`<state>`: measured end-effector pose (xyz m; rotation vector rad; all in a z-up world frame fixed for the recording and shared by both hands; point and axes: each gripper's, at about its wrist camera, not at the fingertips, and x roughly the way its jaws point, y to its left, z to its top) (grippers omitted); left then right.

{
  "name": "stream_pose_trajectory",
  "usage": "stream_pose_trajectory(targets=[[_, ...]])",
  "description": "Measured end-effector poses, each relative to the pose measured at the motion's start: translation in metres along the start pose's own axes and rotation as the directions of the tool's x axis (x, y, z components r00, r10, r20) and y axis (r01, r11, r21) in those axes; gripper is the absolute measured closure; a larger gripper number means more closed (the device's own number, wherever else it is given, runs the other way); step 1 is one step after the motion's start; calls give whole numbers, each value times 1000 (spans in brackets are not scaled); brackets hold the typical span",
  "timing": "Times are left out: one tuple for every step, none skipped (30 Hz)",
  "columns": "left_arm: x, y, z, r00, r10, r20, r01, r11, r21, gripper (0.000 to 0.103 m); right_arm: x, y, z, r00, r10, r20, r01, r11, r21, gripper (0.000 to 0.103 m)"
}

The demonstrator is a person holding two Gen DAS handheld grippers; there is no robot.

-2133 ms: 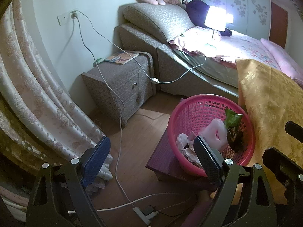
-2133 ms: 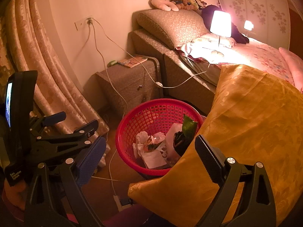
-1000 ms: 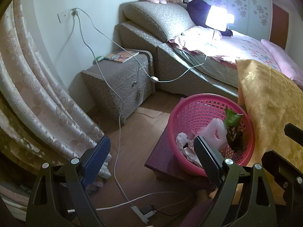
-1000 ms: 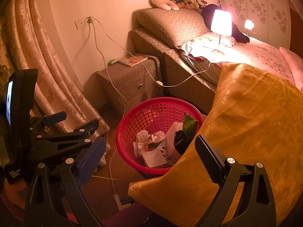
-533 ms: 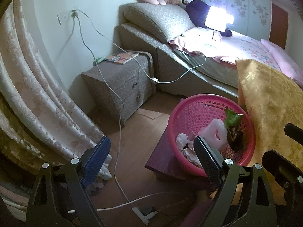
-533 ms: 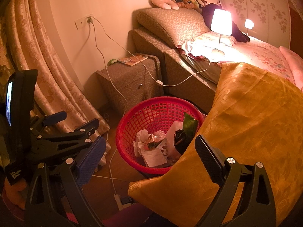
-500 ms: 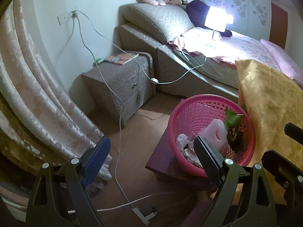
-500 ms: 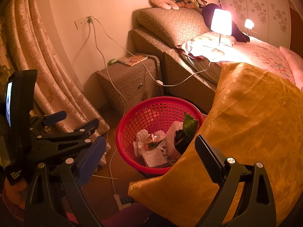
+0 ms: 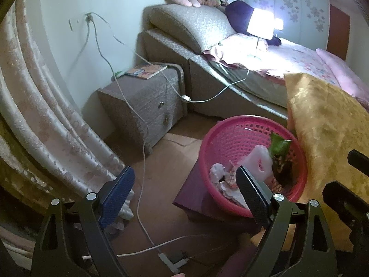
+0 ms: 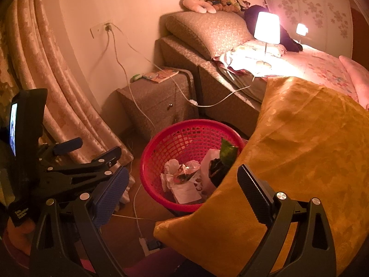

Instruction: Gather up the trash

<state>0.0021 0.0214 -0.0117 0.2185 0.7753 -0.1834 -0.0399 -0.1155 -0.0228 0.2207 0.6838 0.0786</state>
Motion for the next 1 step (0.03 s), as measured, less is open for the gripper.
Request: stream_pose_trajectory(targets=[[-4,-4,-1,1000,-6,8,6,1000,-1,17,-3,-4,0,1000,-4,7,4,1000,2,11]])
